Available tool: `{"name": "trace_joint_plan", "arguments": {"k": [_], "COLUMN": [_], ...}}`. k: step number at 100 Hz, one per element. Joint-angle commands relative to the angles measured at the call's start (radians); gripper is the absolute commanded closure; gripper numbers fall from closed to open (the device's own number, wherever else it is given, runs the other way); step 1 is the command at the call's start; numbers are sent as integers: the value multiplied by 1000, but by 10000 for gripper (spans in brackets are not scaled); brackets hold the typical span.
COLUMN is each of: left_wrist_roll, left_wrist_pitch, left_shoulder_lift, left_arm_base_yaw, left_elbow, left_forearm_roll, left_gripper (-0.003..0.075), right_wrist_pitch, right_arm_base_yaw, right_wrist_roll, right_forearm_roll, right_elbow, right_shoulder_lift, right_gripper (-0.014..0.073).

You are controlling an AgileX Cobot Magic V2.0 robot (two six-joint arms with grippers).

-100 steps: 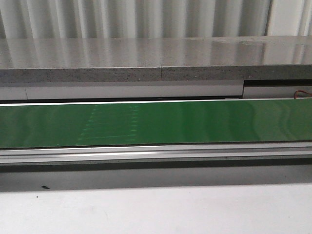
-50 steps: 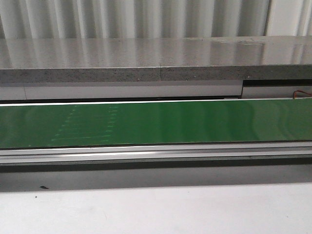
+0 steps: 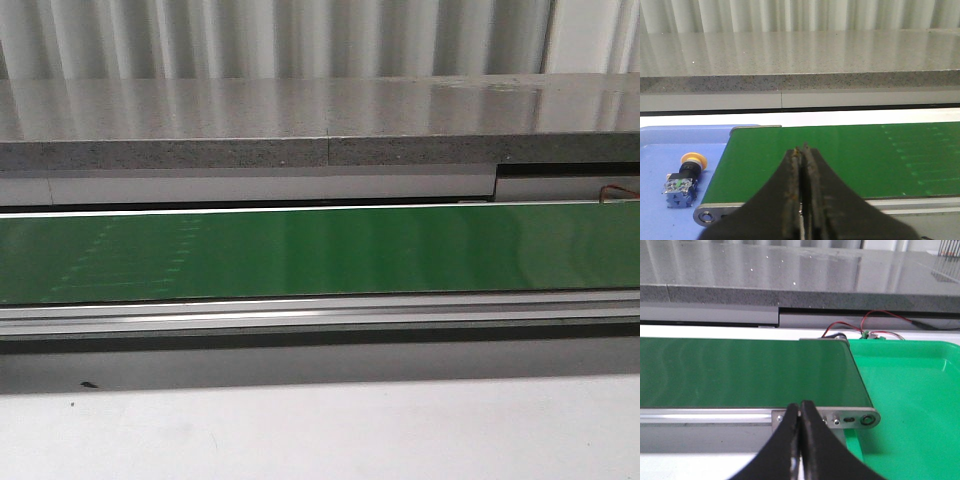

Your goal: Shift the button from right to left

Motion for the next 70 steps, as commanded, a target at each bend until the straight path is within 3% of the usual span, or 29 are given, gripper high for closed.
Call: {"name": "trace_joint_plan", "arguments": {"k": [1, 70], "left_wrist_roll": [-11, -11], "left_wrist_pitch": [-78, -82], "left_shoulder_lift": [-33, -33], "left_arm_base_yaw": [-2, -2], "left_elbow": [40, 40], "left_forearm_roll": [-2, -2], "left_gripper": [741, 741], "right_wrist_pitch": [-48, -55], "right_arm_base_yaw": [-10, -11], "right_wrist_roll": [5, 5], "right_forearm_roll": [-15, -15], "right_elbow": [-18, -18], "right_shoulder_lift": [-48, -43], "right_gripper": [662, 662]}}
